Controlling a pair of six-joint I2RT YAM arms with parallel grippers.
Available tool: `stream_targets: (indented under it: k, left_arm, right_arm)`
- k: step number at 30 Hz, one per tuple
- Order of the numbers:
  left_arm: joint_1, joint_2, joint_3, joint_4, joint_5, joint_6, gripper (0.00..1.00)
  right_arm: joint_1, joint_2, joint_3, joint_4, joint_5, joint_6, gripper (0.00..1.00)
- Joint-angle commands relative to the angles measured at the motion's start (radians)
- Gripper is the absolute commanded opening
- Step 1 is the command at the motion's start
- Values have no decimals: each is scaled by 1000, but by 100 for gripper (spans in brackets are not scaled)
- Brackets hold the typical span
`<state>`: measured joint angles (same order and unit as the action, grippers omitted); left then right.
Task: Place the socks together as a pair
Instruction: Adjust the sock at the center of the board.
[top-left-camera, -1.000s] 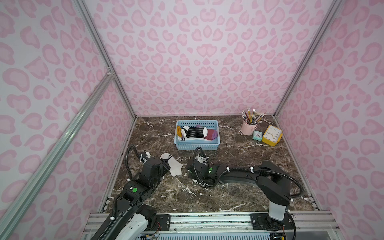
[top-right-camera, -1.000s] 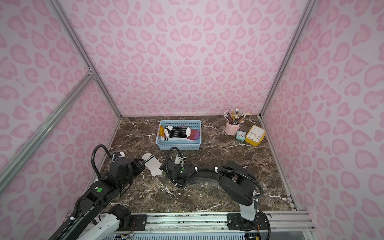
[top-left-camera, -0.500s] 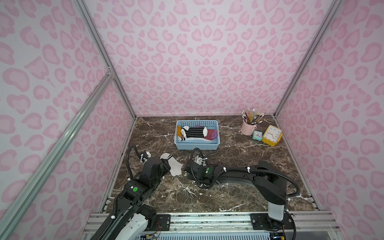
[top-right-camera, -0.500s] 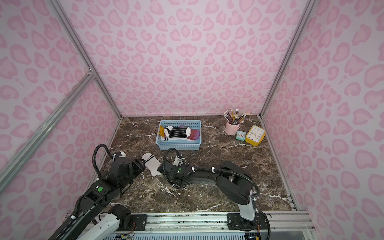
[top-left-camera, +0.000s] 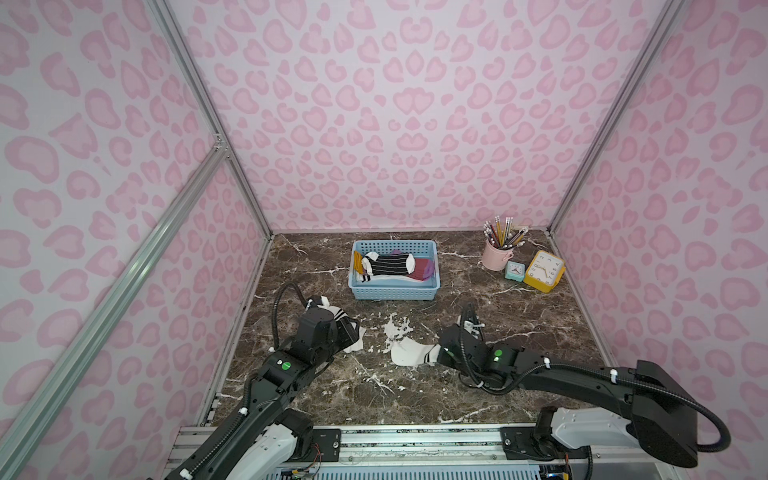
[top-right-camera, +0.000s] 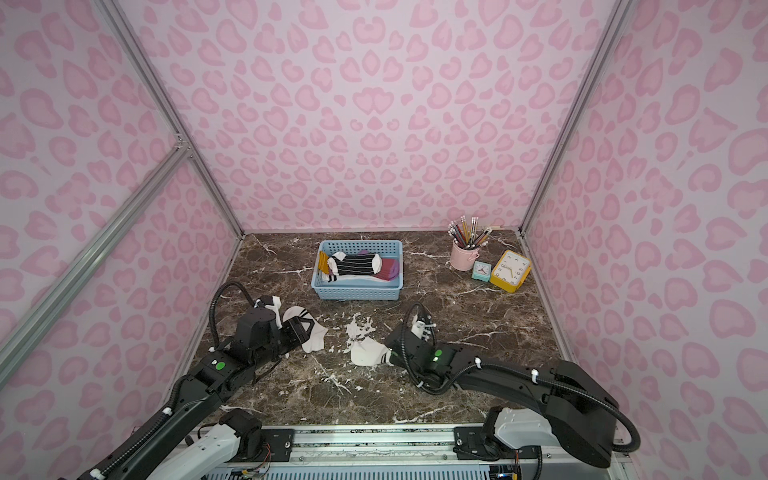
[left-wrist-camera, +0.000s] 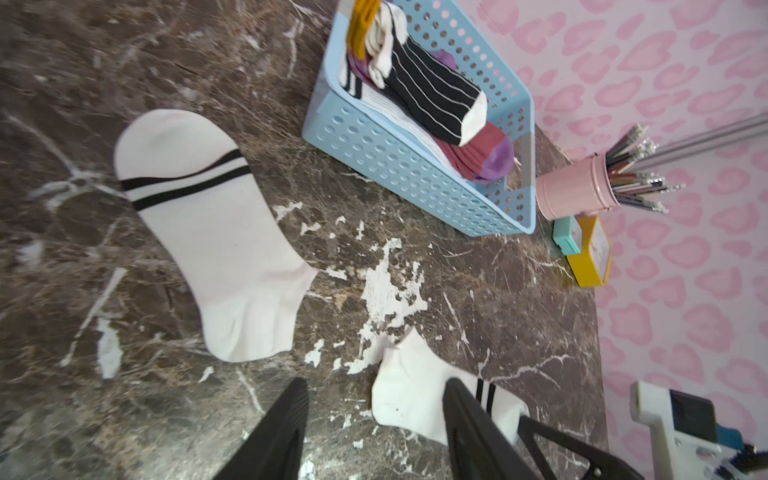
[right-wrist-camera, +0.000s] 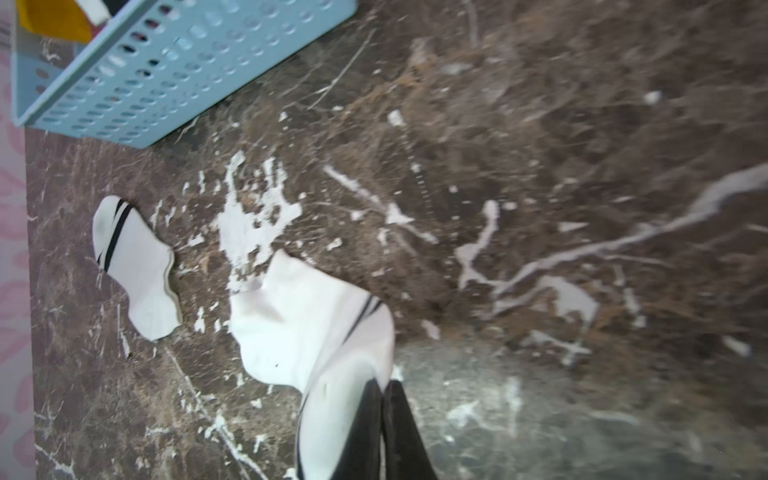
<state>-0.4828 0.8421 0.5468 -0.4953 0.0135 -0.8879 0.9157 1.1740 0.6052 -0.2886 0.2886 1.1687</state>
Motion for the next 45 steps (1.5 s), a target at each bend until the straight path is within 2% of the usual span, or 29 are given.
stream_targets:
  k: [1, 3, 6, 10, 17, 24, 34, 45]
  left_arm:
    - [-41, 60, 11, 136, 86, 45, 57]
    - [-88, 111, 33, 139, 65, 44, 57]
    - [-151, 170, 57, 166, 52, 33, 53]
    - [-214, 250, 72, 251, 92, 10, 44]
    - [-320, 407, 114, 321, 94, -27, 21]
    - [-344, 531, 75, 395, 93, -71, 6]
    - [-345, 681, 73, 404, 30, -83, 3]
    - [-340, 709, 0, 350, -78, -118, 3]
  right_arm:
    - [-57, -122, -79, 45, -31, -83, 34]
    - [-106, -220, -117, 11, -36, -99, 42]
    - [-151, -347, -163, 1, -57, -133, 45]
    - [-185, -417, -191, 17, -92, -151, 42]
    - [-194, -264, -160, 146, -235, -183, 23]
    - [-189, -116, -139, 272, -290, -207, 10]
    - [-175, 145, -78, 310, -337, -238, 5]
    - [-151, 246, -104, 355, -317, -212, 3]
